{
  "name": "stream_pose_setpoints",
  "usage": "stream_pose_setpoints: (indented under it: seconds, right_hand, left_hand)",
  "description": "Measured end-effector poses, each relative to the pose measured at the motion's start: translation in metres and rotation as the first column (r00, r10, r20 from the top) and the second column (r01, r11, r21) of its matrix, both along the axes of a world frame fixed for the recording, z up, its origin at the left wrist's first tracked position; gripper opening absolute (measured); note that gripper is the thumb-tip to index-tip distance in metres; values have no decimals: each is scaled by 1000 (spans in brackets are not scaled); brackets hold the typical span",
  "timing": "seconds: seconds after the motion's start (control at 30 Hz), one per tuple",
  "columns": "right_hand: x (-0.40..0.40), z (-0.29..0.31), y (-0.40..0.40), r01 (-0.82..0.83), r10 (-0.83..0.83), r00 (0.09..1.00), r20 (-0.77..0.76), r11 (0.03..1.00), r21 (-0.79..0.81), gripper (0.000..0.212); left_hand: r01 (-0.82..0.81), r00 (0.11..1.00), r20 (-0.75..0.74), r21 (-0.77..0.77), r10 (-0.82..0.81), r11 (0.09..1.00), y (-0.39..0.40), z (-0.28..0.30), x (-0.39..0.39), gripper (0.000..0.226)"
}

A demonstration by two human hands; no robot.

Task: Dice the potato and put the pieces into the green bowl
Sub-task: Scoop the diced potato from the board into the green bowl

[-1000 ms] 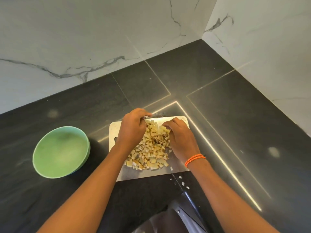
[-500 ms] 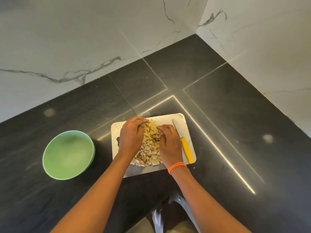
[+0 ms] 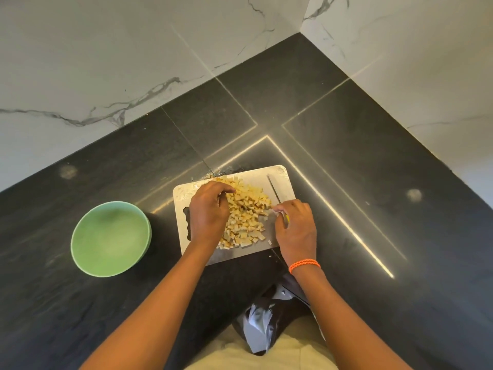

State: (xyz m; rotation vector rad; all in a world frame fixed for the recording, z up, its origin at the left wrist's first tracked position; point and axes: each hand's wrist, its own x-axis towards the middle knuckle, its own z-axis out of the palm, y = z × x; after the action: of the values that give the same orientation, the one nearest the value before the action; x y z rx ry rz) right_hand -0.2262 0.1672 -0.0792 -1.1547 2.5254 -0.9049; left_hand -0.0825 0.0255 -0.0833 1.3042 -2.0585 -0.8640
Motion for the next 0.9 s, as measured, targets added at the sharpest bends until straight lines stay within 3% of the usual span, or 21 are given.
stream_pose_setpoints:
  seconds: [0.23, 0.57, 0.7, 0.9]
  right_hand:
    - [-11, -15, 8, 11, -7, 999, -37, 995, 96, 21]
    - [-29, -18, 1, -1, 2, 999, 50, 1000, -19, 24]
    - [-23, -13, 30, 164, -157, 986, 65, 979, -124, 20]
    - [14, -24, 94, 244, -244, 969, 26, 970, -11, 22]
  left_hand:
    - [-35, 999, 21, 40, 34, 999, 0, -6, 3, 23]
    - [-43, 999, -3, 44, 43, 998, -1, -7, 10, 25]
    - [-59, 998, -11, 37, 60, 998, 3, -7, 11, 26]
    - [-87, 996, -1, 8, 87, 996, 16, -7, 12, 30]
